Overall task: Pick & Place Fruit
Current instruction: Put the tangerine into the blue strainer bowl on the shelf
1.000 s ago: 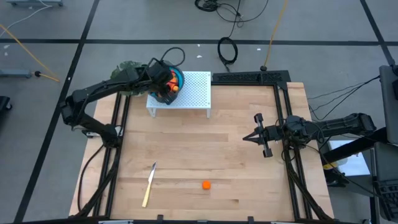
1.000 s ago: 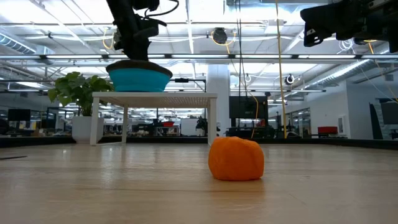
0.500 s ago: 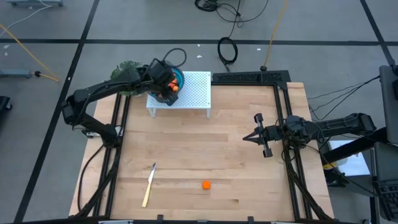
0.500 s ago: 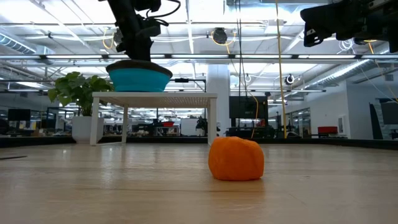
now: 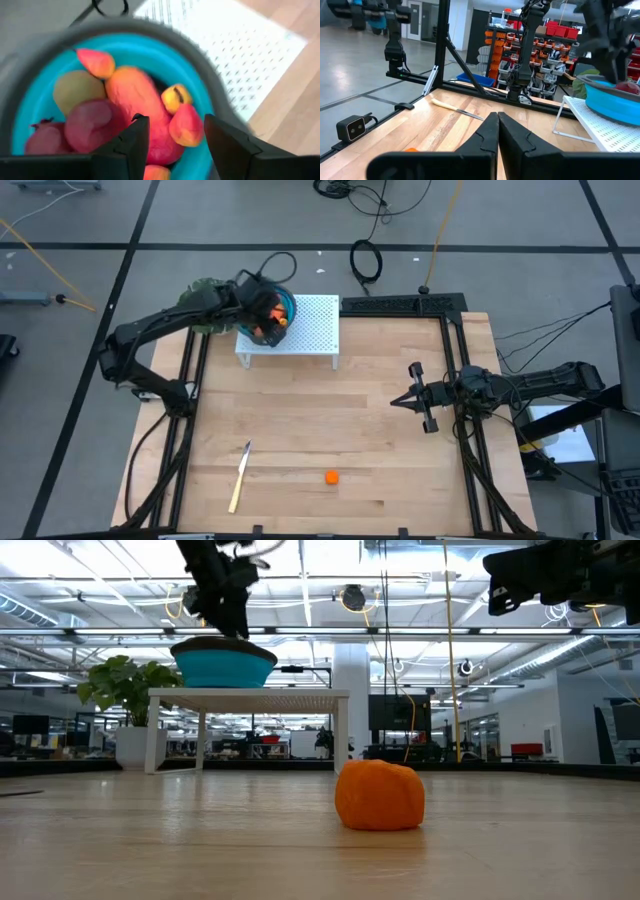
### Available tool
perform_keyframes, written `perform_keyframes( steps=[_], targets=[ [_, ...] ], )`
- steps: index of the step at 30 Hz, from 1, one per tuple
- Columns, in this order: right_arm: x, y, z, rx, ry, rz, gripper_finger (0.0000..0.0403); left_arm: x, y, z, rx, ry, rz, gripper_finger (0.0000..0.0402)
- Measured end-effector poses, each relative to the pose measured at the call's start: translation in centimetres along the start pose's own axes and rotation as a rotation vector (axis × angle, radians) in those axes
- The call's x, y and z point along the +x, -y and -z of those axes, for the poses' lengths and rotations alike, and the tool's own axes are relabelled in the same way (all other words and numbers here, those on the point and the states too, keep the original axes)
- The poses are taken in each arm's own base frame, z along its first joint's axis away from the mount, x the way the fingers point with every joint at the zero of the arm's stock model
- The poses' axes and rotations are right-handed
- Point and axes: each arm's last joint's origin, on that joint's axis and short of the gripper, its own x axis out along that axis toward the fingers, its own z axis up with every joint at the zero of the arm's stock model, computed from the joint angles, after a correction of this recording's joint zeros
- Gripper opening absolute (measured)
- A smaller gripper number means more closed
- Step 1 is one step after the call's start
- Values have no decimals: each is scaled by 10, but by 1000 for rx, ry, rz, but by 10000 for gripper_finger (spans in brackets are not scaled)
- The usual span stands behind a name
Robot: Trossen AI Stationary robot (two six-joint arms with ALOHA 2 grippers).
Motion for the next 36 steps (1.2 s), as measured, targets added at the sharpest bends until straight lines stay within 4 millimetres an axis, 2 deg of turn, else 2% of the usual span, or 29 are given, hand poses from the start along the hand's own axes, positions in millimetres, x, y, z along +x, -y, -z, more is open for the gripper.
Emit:
perform_keyframes(
  steps=[4,10,16,30,36],
  targets=[
    [0,0,0,25,0,0,0,-25,8,-7,-47,83,50,192],
    [0,0,-1,49,5,1,0,-49,38,-3,4,122,203,174],
    [0,1,-4,144,46,3,0,-58,69,6,131,128,288,138],
    [0,-1,-5,148,51,-39,0,-77,107,8,198,257,421,9],
    [0,-3,-5,143,53,-67,0,-79,123,14,210,294,460,15]
  ],
)
